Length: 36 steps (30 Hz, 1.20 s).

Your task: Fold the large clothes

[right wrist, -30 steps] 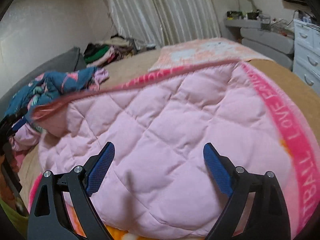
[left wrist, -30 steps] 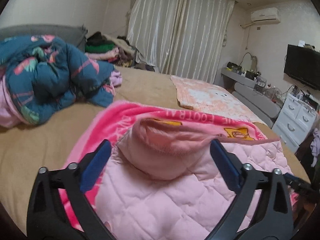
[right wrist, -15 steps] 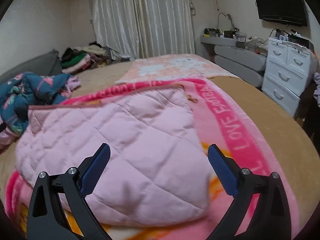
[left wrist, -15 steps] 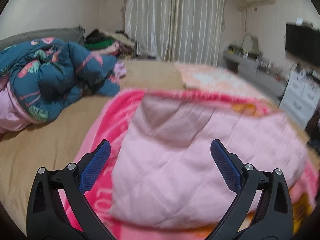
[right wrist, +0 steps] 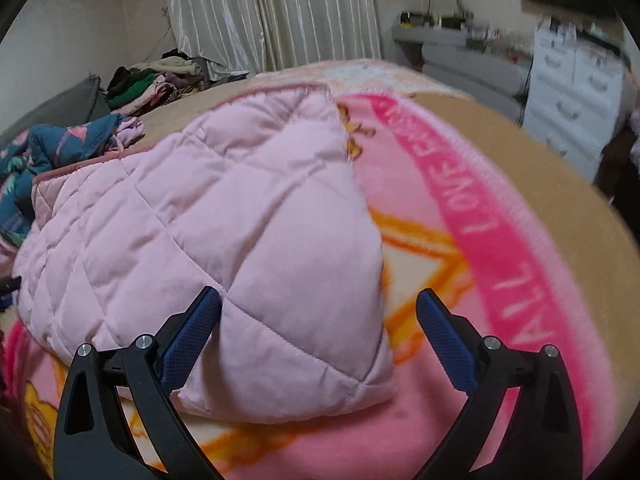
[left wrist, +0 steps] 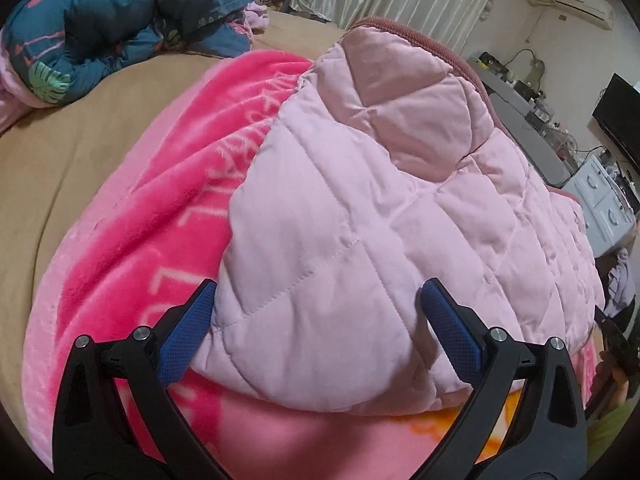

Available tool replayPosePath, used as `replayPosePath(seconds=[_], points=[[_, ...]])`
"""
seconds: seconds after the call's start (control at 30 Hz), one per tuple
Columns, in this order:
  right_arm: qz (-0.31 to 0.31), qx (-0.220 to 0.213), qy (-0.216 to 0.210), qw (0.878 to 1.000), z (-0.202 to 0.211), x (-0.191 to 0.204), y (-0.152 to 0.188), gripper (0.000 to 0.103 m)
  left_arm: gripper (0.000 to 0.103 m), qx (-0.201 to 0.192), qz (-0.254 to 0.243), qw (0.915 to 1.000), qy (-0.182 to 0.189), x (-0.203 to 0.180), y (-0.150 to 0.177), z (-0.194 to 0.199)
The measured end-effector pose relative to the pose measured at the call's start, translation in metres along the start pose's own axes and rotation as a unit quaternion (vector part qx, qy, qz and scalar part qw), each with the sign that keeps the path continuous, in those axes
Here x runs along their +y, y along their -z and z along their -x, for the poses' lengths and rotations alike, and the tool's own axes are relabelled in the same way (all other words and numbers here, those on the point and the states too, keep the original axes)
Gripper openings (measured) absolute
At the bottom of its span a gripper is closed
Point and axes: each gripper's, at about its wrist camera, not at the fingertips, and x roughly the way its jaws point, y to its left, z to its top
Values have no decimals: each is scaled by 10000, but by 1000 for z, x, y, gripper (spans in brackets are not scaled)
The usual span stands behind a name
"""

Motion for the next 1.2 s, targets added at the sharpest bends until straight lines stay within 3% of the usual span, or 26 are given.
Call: replayPosePath(seconds=[0.03, 0.07, 0.13, 0.17, 0.2, 0.27, 0.37, 0.5, 0.8, 1.03, 1.13, 1.2], points=[[-121, 35, -233, 9996, -3, -3, 0, 82, 84, -29, -27, 10000, -28, -1, 0, -1], [-249, 51, -432, 9987, -5, -5, -2, 61, 76, -74, -67, 9999, -52, -3, 0, -1], [-226, -63, -443, 9987, -2, 0, -9, 38, 42, -171, -92, 9998, -52, -10, -3, 0], [-170, -226, -433, 9987, 4, 6, -14, 29, 35, -205, -106, 9997, -47, -14, -4, 1], [-25, -416, -337, 9986, 10, 15, -20, 24, 25, -271, -179, 9995, -65, -19, -7, 4], [244, -728, -178, 9969, 20, 29, -28, 20, 20, -542, -388, 9977, -154, -29, -16, 13], [429, -1089, -19, 9931, 25, 43, -44, 18, 18, -758, -396, 9962, -146, -33, -30, 17], [393, -1165, 147, 9923, 7, 45, -63, 18, 18, -890, -405, 9950, -221, -34, -46, 6], [447, -665, 567, 9952, -61, 40, -75, 18, 20, -628, -543, 9945, -637, -34, -55, -40], [326, -418, 643, 9965, -82, 35, -70, 20, 24, -581, -545, 9940, -745, -33, -58, -55], [236, -358, 585, 9974, -79, 32, -70, 24, 25, -594, -589, 9932, -815, -35, -56, -54], [81, -361, 565, 9977, -74, 27, -71, 34, 27, -564, -548, 9935, -829, -35, -56, -52]])
